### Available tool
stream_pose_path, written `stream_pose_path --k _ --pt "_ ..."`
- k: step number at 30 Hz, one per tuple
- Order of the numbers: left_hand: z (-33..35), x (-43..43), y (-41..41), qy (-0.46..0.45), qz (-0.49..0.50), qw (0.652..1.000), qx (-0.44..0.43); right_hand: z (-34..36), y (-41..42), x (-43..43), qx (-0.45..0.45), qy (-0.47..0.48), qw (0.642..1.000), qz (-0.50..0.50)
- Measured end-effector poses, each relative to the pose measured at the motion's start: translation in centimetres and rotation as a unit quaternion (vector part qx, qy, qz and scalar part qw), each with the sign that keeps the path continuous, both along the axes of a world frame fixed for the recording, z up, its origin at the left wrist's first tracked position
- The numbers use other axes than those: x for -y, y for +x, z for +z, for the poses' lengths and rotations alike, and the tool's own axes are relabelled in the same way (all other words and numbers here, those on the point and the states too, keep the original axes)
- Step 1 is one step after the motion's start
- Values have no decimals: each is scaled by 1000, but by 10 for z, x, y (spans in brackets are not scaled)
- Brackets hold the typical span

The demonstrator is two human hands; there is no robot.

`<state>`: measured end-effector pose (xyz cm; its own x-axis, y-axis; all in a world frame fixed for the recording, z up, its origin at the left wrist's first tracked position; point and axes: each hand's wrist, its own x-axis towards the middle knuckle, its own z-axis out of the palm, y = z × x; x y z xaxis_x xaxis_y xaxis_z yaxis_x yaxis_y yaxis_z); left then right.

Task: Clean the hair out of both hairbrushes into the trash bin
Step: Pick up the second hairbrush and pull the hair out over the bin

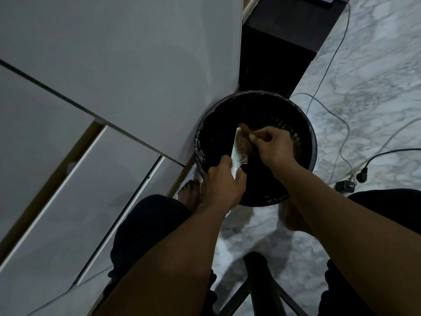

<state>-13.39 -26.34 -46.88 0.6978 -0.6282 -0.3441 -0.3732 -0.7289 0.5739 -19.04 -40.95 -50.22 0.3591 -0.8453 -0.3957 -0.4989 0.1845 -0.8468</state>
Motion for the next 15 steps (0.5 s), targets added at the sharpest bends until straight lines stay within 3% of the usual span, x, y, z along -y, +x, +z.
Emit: stream_pose_path --k 5,9,15 --pt "-3 -3 4 23 17 1000 3 -6 -1 1 39 111 990 -82" --pt "-10 -8 17 8 131 991 -21 8 -3 10 86 168 968 -168" --pt "-8 -8 11 -23 65 997 -25 16 -4 -1 85 188 978 -37"
